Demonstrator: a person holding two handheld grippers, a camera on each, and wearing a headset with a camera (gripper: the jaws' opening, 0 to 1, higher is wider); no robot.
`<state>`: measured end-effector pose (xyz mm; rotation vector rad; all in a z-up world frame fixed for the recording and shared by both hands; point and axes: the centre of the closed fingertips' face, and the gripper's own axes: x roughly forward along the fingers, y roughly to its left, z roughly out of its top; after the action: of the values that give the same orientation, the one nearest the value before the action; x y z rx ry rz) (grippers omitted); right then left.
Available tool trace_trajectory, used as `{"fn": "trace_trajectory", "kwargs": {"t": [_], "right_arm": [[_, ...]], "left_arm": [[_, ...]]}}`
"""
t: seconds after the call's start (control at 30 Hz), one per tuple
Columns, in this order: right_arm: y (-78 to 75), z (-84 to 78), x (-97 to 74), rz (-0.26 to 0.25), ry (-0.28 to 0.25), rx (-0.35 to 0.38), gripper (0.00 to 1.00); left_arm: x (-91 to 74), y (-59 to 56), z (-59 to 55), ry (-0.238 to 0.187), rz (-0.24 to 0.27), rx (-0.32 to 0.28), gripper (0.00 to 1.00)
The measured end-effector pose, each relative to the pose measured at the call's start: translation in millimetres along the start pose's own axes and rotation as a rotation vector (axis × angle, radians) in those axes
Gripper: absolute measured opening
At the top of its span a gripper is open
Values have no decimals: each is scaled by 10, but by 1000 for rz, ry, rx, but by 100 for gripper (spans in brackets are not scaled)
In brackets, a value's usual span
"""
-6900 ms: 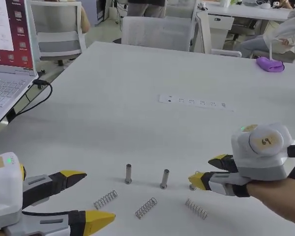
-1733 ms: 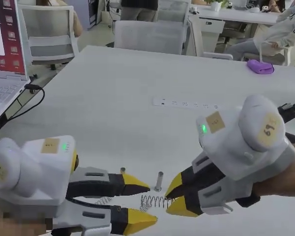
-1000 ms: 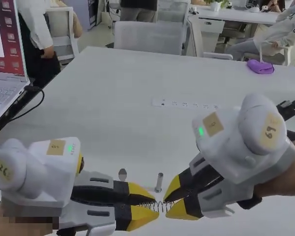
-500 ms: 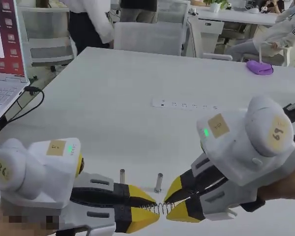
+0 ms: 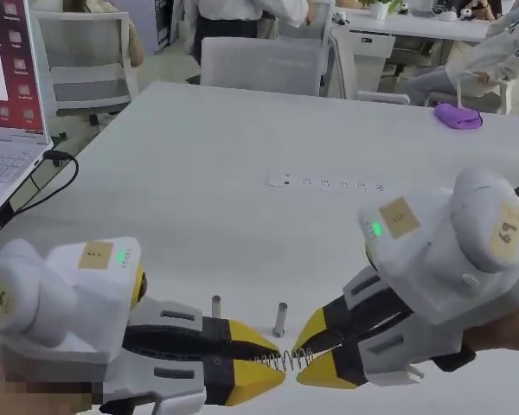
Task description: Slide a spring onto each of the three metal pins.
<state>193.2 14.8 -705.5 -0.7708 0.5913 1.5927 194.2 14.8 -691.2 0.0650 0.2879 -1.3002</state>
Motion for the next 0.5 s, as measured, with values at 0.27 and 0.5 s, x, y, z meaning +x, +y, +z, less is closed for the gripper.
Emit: {"fn": "trace_trajectory", "kwargs": {"t": [0.27, 0.5], "right_arm": [[21, 115, -38, 10, -31, 23, 8], [46, 192, -47, 19, -16, 5, 8]], "left_arm": [[1, -18, -40, 11, -2, 8, 3], [4, -29, -69, 20, 0, 19, 3]]}}
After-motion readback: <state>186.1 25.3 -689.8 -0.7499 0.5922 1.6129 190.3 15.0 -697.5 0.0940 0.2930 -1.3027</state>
